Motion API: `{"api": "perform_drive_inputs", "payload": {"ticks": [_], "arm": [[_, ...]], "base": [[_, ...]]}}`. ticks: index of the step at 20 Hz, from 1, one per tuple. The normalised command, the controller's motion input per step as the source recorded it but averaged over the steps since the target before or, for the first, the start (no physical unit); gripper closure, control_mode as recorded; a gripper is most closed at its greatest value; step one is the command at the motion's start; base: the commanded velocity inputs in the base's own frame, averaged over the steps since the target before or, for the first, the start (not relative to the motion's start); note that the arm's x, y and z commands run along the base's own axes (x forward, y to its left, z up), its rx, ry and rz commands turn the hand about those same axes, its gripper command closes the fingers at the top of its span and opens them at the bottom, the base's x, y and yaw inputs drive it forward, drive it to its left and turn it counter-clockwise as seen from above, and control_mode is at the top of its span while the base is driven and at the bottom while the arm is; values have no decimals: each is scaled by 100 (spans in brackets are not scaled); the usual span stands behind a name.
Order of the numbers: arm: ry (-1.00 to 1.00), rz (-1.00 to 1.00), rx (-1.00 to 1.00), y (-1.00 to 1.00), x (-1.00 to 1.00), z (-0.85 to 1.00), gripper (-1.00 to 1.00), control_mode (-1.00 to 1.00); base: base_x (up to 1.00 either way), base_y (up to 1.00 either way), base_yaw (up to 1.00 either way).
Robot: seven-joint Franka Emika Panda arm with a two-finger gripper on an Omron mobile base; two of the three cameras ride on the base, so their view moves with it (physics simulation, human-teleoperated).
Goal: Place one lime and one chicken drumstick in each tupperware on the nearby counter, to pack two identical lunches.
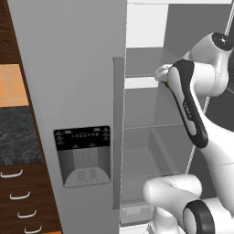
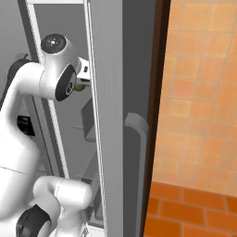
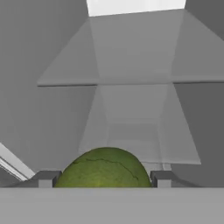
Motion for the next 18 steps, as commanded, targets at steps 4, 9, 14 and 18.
{"api": "perform_drive_inputs", "payload": {"ticks": [4,9,14,18], "arm": [[27,-2,0,7,-75,-41,100,-100],[3,0,-1,10,-11,-13,100,100],[0,0,0,0,0,0,100,100],[0,0,0,0,0,0,100,100]], "base": [[0,0,0],[-44,77,0],[-3,100,0],[3,100,-1]]}}
